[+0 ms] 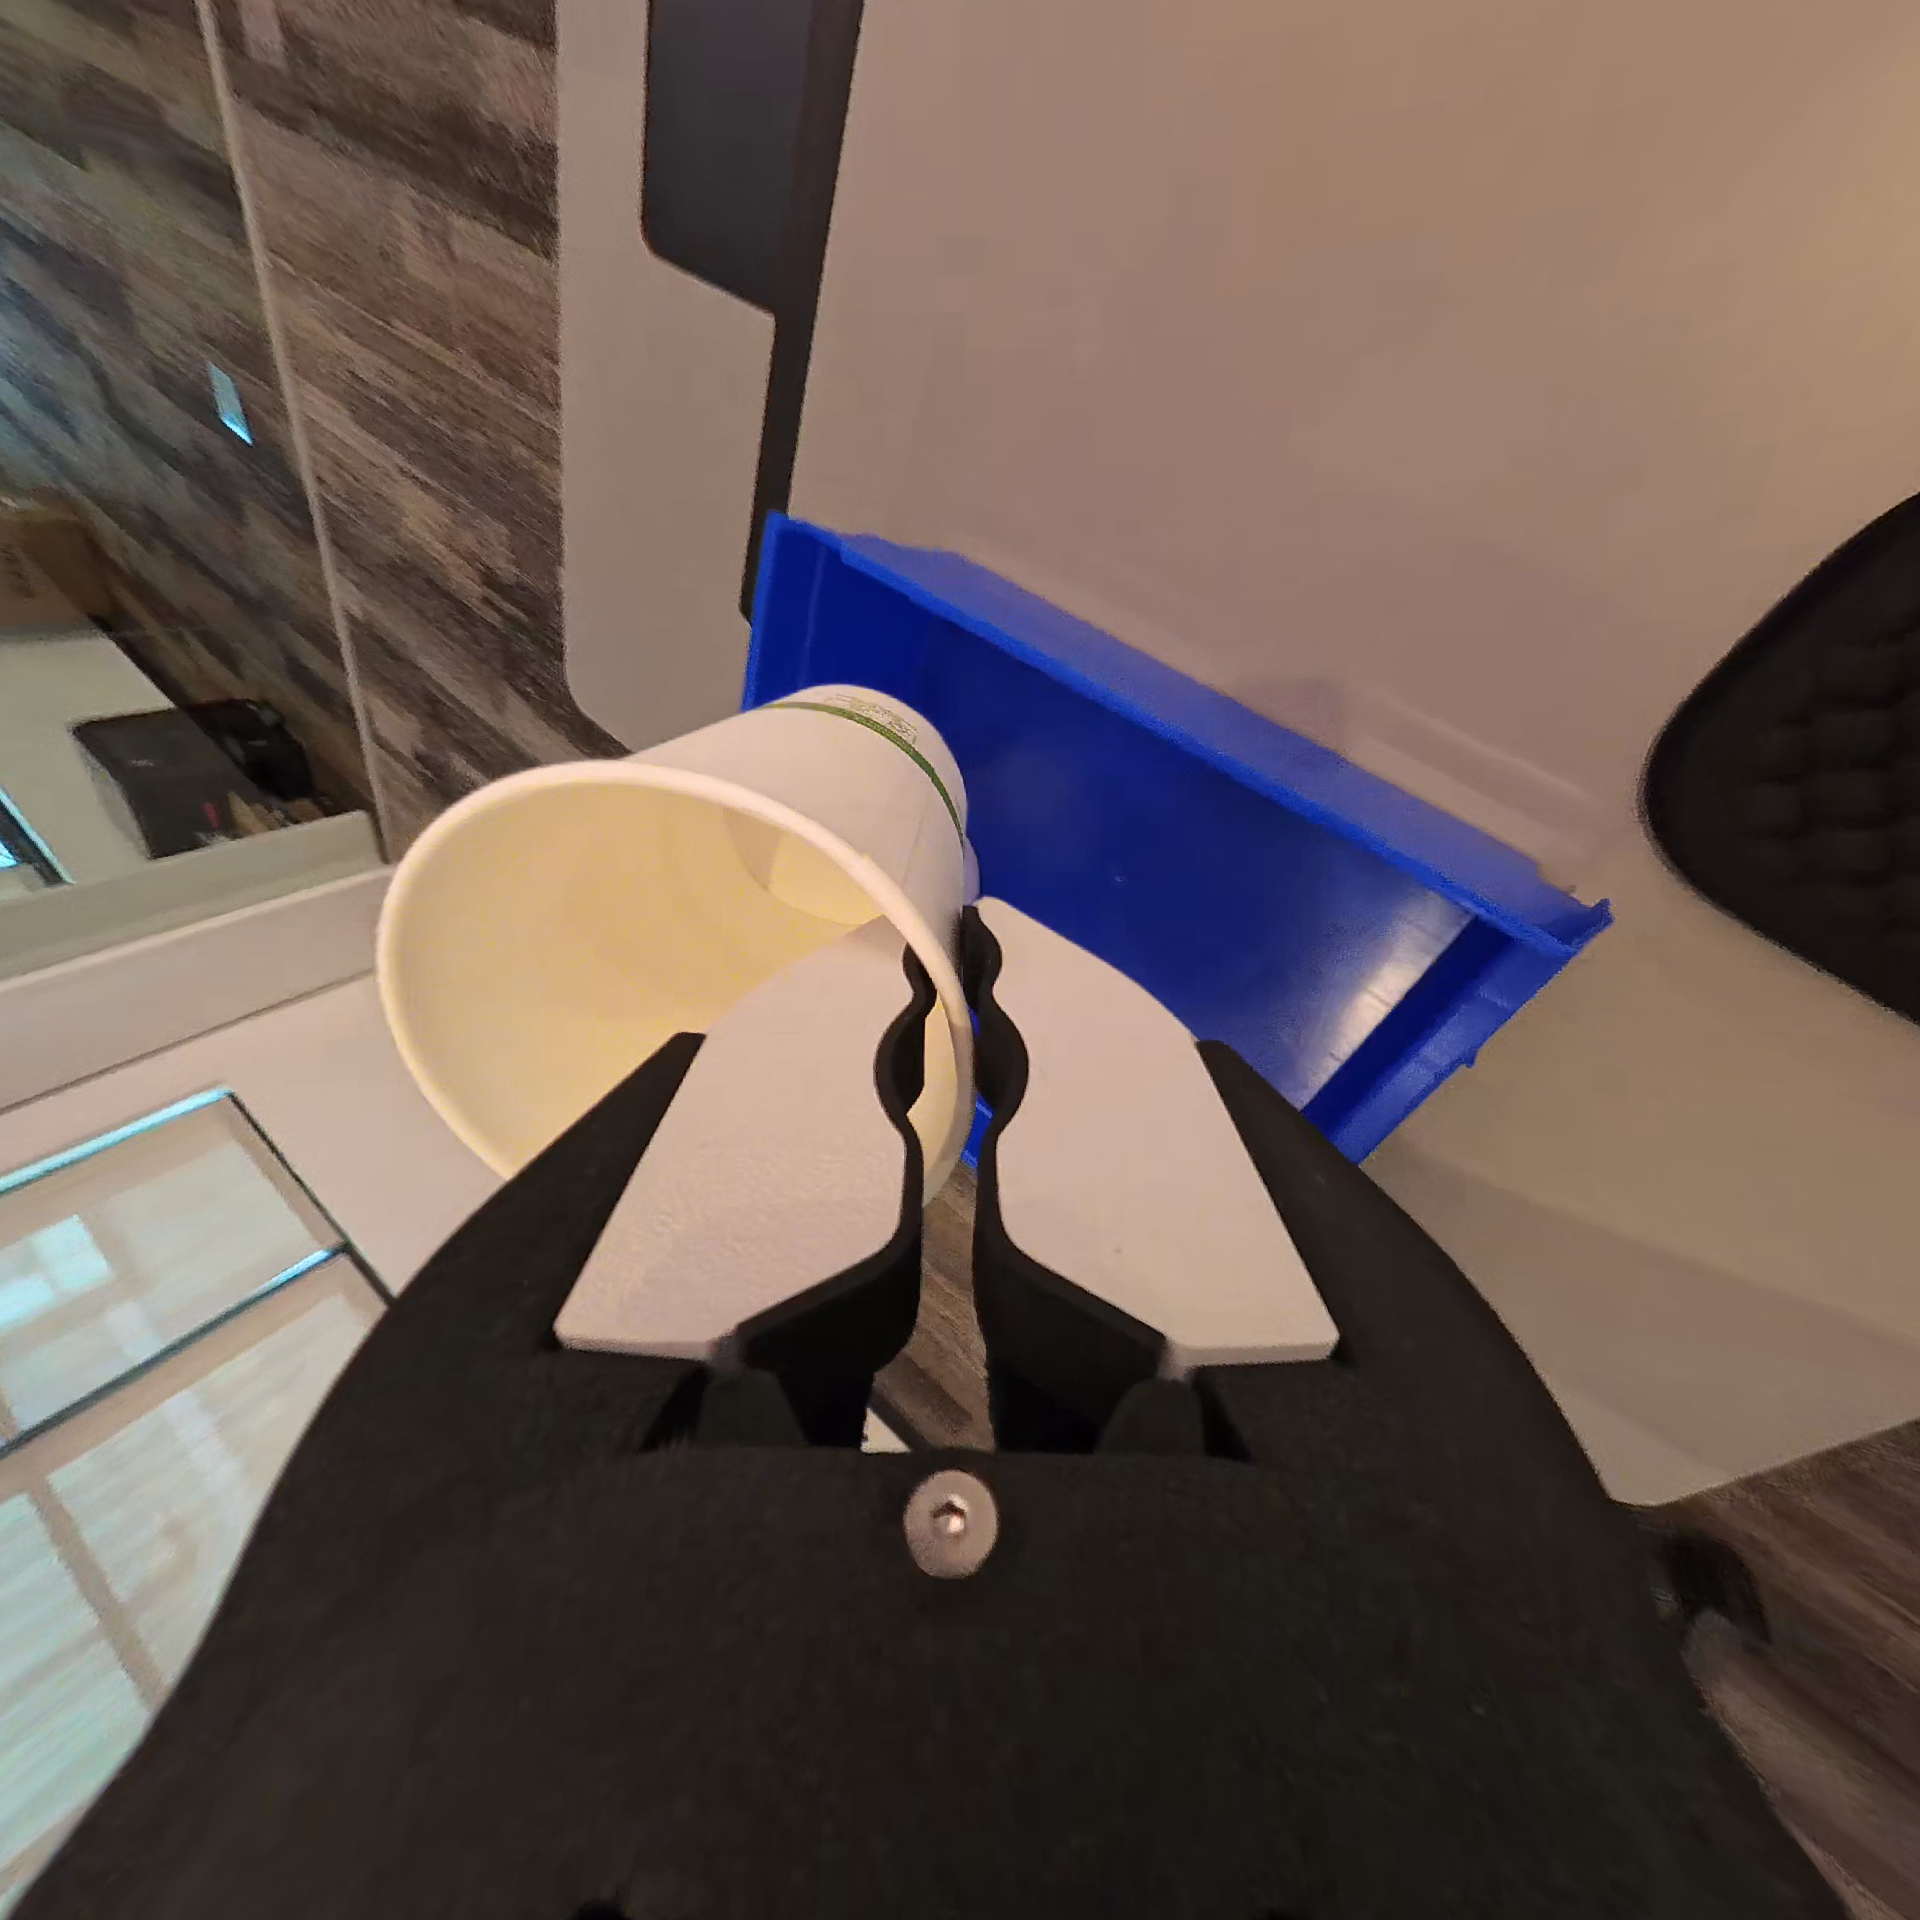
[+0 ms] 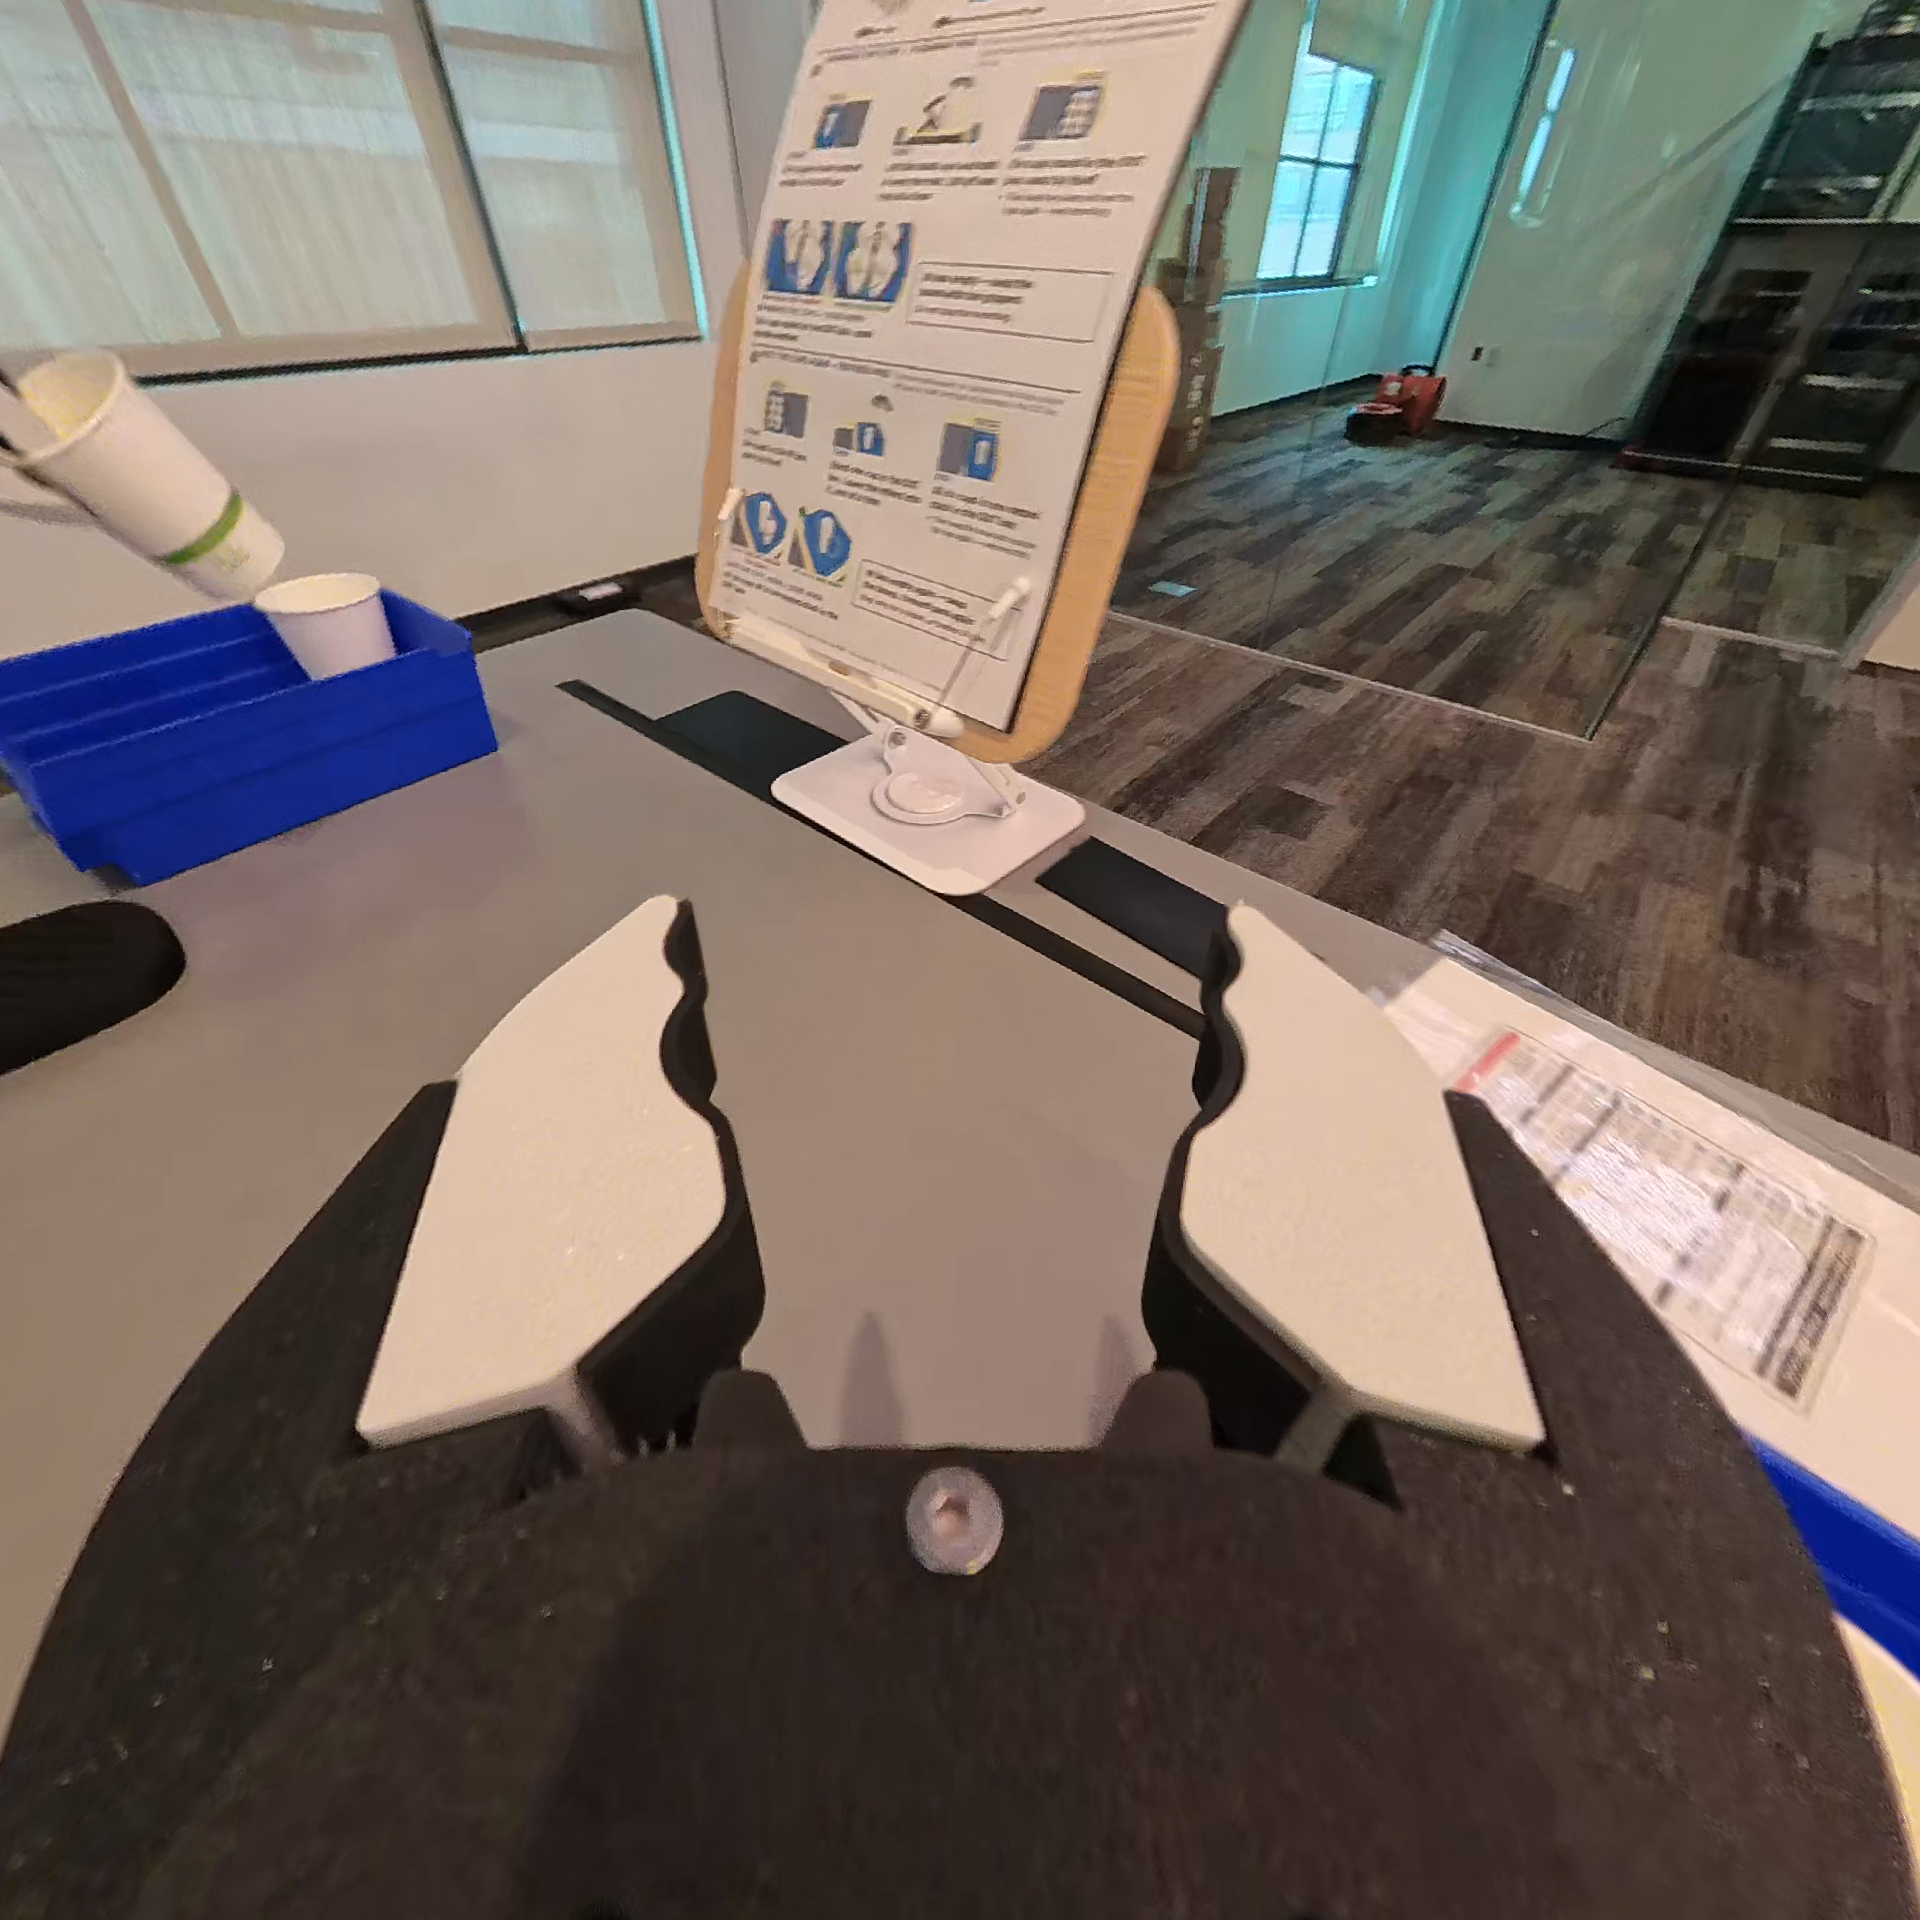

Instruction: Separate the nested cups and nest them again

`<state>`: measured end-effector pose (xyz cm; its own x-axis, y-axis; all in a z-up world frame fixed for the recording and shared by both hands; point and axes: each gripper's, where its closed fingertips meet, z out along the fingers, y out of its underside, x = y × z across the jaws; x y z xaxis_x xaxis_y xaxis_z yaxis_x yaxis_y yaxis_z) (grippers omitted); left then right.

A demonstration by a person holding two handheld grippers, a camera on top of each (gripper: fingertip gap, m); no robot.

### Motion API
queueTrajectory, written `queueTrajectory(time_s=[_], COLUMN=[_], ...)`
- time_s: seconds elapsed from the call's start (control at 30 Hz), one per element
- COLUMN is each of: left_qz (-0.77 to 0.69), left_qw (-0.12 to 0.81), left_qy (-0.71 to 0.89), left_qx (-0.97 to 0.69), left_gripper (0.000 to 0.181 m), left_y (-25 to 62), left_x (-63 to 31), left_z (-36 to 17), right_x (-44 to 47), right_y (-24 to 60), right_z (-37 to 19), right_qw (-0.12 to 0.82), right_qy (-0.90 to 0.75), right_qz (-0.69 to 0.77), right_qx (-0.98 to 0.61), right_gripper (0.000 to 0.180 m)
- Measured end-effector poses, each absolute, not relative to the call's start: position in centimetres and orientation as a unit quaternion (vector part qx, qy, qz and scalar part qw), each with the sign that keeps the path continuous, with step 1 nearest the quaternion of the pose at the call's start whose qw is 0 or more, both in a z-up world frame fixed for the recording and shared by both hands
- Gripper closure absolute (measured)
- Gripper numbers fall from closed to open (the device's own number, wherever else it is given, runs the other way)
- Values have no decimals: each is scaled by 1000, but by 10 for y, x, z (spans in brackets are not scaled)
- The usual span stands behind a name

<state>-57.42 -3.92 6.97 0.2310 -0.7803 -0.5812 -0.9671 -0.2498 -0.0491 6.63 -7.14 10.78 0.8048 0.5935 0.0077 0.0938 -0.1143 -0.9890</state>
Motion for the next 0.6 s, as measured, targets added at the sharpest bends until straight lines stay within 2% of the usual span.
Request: queueTrajectory(time_s=[0.13, 0.33, 0.6], left_qz=[198, 46, -73], left_qw=[252, 309, 279], left_qy=[612, 684, 760], left_qx=[-723, -659, -582], left_gripper=[178, 177, 178], left_y=[-55, -90, -131], left_x=[-524, -411, -303], left_z=[90, 85, 53], right_x=[13, -111, -234], right_y=[-62, -67, -105], right_z=[106, 89, 53], right_qw=[604, 566, 527], right_qy=[-306, -441, -555], right_qz=[205, 247, 263], right_qx=[-707, -651, -587], right_gripper=[89, 84, 76])
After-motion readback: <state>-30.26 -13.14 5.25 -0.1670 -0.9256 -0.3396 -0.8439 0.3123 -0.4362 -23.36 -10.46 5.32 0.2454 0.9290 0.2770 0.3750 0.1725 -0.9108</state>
